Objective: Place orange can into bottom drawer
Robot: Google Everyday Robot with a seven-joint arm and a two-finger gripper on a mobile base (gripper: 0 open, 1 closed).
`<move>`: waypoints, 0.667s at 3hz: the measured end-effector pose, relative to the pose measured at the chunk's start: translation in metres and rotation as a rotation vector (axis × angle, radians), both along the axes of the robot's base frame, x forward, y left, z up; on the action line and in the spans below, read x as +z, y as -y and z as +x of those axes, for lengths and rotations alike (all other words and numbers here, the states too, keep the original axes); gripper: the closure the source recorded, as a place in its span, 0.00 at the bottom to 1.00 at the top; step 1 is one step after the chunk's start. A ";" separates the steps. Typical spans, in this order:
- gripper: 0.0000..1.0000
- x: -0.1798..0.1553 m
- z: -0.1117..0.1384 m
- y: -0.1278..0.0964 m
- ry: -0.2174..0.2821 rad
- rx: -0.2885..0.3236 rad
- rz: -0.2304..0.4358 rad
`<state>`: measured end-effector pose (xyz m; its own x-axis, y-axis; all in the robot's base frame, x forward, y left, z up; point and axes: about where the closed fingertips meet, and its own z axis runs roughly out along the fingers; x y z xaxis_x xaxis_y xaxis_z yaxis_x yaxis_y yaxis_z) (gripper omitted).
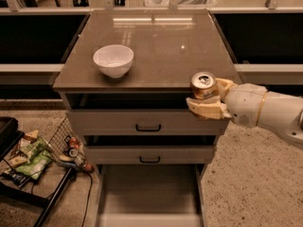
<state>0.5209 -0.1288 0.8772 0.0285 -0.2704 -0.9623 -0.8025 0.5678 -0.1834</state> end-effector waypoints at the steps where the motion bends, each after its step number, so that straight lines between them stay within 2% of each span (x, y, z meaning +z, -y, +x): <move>1: 1.00 -0.020 -0.005 -0.005 -0.026 -0.001 0.018; 2: 1.00 -0.067 -0.025 -0.006 -0.065 0.005 0.046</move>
Offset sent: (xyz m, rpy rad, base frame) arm -0.0623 -0.0016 -0.1494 0.0799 0.1318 0.0053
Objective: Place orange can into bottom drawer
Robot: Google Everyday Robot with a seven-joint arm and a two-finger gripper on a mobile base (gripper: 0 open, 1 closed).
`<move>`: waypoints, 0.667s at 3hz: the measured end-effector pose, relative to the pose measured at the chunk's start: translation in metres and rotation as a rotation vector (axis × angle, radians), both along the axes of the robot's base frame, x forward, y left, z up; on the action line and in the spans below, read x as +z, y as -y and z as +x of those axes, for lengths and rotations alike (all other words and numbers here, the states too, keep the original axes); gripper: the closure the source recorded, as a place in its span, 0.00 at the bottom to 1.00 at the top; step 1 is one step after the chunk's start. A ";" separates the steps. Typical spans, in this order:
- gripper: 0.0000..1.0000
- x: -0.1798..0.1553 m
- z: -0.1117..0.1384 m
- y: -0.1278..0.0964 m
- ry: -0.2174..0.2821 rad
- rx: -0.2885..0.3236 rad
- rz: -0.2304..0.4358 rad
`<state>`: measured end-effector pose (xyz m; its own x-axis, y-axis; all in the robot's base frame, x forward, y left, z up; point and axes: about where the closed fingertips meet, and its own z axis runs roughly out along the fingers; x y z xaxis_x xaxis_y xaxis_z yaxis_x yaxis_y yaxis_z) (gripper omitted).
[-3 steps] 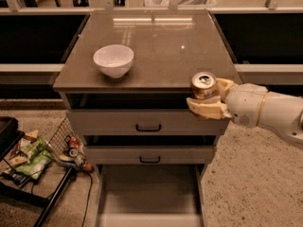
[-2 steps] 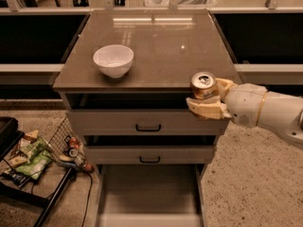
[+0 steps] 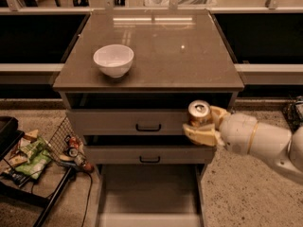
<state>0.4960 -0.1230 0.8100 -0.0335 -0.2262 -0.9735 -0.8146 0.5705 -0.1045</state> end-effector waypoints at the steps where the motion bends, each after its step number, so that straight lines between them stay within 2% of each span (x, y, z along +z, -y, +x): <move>1: 1.00 -0.061 -0.019 -0.004 -0.029 0.021 0.017; 2: 1.00 -0.119 -0.023 -0.016 -0.010 0.074 0.035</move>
Offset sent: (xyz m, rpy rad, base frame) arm -0.0262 0.0268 -0.1898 0.0601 -0.0119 0.1304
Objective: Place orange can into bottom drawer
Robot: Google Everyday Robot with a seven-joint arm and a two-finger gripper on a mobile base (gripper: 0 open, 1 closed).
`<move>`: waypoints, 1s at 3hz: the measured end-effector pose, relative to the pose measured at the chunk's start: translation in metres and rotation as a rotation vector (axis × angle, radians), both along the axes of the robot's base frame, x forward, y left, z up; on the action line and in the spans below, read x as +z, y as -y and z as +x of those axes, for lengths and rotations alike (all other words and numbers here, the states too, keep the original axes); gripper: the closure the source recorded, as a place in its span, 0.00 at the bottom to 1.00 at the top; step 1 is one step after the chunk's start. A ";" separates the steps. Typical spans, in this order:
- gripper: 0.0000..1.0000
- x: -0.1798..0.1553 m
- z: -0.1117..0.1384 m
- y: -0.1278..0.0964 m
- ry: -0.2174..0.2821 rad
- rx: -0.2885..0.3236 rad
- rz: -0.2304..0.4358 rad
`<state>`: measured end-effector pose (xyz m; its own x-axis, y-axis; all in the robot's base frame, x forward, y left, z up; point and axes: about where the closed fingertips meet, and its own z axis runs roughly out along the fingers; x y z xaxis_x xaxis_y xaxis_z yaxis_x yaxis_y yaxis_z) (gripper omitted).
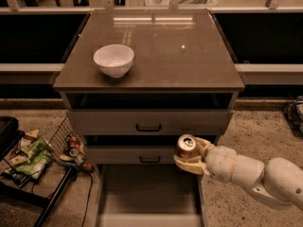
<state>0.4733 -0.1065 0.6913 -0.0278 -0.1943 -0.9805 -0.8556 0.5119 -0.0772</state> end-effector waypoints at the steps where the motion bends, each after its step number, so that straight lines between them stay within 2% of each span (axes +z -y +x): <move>1: 1.00 -0.042 0.006 -0.015 0.055 0.052 0.035; 2: 1.00 -0.083 0.001 -0.027 0.053 0.102 0.039; 3: 1.00 -0.083 0.001 -0.029 0.052 0.107 0.038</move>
Offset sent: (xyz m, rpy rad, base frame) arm -0.0031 0.0338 -0.1241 0.0314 -0.0472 0.1435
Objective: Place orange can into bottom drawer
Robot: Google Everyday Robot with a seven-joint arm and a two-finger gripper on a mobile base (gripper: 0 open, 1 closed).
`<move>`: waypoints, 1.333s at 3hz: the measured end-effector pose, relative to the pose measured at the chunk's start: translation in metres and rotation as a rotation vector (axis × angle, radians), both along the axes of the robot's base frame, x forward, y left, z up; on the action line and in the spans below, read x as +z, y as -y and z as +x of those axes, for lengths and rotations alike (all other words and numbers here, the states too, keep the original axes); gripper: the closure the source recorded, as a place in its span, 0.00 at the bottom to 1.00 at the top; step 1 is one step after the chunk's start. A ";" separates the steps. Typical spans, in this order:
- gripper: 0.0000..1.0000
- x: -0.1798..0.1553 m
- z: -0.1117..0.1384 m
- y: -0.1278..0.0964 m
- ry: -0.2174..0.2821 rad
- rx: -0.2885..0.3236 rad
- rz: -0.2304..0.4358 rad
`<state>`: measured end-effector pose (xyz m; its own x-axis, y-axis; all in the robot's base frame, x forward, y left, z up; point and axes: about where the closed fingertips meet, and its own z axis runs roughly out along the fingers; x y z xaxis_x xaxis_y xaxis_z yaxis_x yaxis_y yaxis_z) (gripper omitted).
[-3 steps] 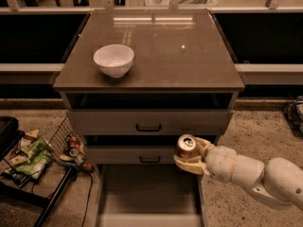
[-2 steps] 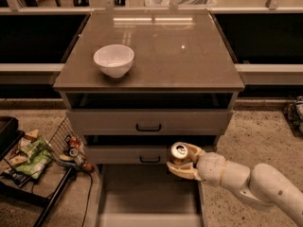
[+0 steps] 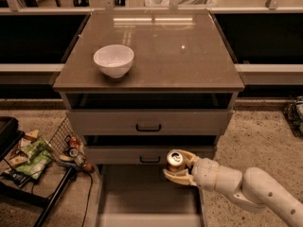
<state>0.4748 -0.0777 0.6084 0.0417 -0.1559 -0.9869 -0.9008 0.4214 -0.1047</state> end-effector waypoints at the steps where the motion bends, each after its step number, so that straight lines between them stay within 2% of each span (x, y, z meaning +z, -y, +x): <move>1: 1.00 -0.046 0.004 -0.023 -0.063 0.023 0.030; 2: 1.00 -0.141 0.011 -0.067 -0.147 0.086 0.038; 3: 1.00 -0.216 0.016 -0.104 -0.186 0.147 0.043; 4: 1.00 -0.274 0.019 -0.130 -0.209 0.192 0.049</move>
Offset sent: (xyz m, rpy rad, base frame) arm 0.0191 0.1280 -0.2689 0.0440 0.2552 0.1804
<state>0.4937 0.0524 0.3340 -0.1397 -0.1165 -0.9833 -0.9644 0.2413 0.1084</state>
